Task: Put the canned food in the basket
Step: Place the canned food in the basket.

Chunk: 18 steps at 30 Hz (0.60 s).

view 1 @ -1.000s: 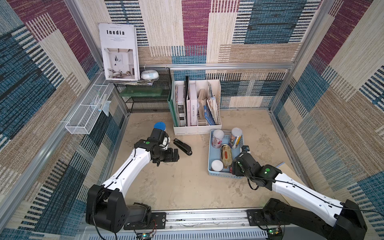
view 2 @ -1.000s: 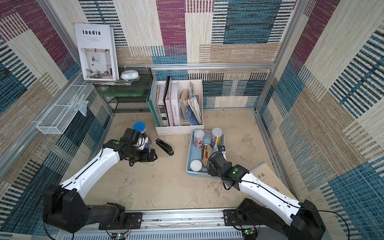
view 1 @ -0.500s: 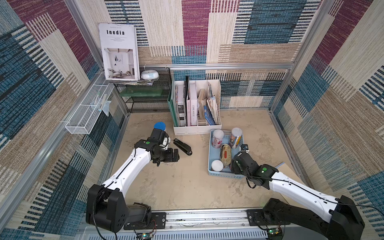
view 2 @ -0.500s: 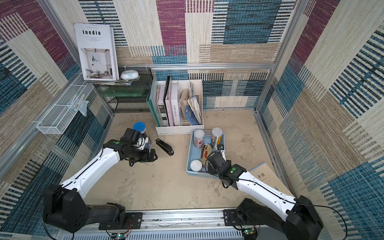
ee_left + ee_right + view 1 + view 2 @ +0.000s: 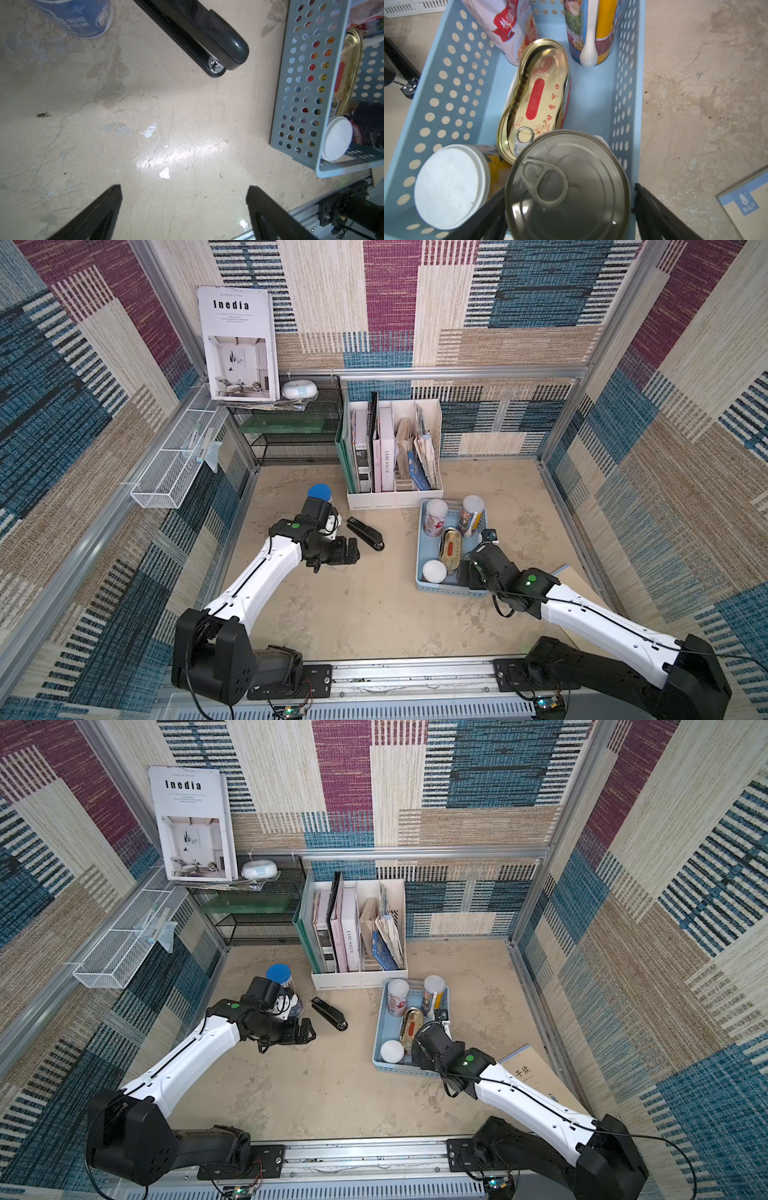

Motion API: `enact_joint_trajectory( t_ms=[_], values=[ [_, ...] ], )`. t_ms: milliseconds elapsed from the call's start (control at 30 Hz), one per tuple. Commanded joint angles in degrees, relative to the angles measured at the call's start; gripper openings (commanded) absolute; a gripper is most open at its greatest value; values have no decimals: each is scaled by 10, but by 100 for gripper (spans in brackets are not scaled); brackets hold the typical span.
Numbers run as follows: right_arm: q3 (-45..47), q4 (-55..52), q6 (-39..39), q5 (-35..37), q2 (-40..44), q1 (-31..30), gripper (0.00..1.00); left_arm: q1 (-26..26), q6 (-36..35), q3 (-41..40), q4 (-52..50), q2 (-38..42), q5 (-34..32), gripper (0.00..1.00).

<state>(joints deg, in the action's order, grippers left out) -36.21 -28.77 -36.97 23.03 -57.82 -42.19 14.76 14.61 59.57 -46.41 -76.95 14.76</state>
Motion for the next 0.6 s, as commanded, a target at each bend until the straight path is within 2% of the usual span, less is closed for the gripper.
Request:
enact_joint_trajectory(
  t_ms=[0, 200, 433, 500, 567],
  values=[
    [-13, -29, -1, -11, 9, 0, 94, 0, -4, -2, 1, 1, 4, 99],
    [-47, -27, 21, -18, 61, 0, 100, 2, -1, -2, 3, 0, 6, 98],
    [-90, -33, 56, 46, 86, 8, 100, 15, -2, -4, 12, 33, 17, 99],
    [-110, -58, 49, 80, 78, 35, 99, 26, 4, -9, 24, 48, 23, 99],
    [-114, -46, 72, 59, 75, 85, 96, 38, 7, -9, 28, 55, 26, 98]
  ],
)
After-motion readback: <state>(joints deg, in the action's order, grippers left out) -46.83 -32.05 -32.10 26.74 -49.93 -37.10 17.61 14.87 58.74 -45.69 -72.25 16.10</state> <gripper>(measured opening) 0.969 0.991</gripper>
